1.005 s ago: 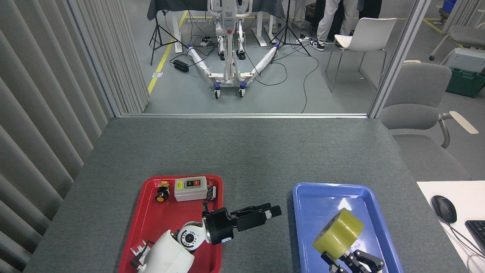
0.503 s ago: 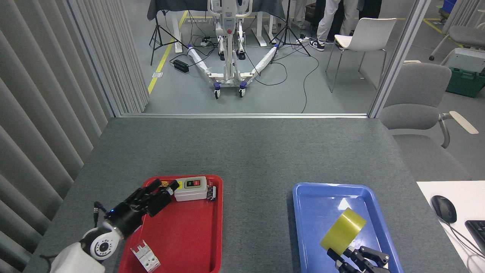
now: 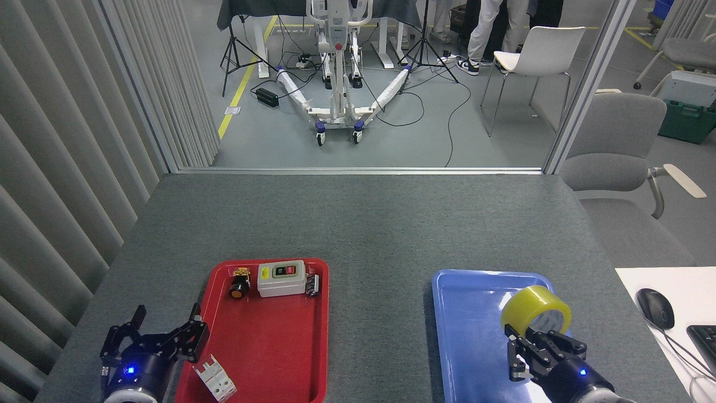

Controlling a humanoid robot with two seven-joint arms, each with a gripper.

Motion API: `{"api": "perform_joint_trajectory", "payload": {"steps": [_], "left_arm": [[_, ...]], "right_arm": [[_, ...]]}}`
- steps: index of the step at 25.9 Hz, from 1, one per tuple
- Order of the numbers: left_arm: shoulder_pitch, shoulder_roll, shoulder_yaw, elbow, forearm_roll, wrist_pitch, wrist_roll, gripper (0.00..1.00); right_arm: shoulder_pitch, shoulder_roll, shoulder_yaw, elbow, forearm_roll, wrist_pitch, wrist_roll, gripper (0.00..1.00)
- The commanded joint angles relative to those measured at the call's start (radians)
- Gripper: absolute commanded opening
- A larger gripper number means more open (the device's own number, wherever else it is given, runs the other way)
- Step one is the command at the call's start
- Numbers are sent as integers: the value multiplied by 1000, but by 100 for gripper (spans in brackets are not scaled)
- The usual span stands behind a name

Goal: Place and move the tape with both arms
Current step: 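Push the tape roll with the right gripper, laying it flat in the blue tray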

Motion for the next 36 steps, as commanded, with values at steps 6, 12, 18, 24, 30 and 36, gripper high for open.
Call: {"api": "perform_joint_trajectory", "payload": {"steps": [6, 12, 18, 24, 30, 36], "left_arm": [[10, -10, 4, -108, 72, -4, 3, 99], [1, -6, 4, -91, 64, -59, 19, 99], [2, -9, 3, -89, 63, -73, 19, 99], [1, -6, 4, -88, 63, -93, 19, 99], [-2, -7, 4, -71, 71, -108, 3, 99], [-33, -9, 4, -14, 75, -148, 0, 99]], "right_arm": [[-108, -5, 53, -3, -219, 197, 277, 1], [-148, -8, 111, -3, -249, 321, 438, 0], [-187, -28, 125, 8, -252, 428, 535, 0], [-273, -23, 198, 45, -252, 589, 636, 0], [-286, -14, 224, 75, -242, 671, 680, 0], [-314, -11, 229, 115, -222, 698, 673, 1]]}}
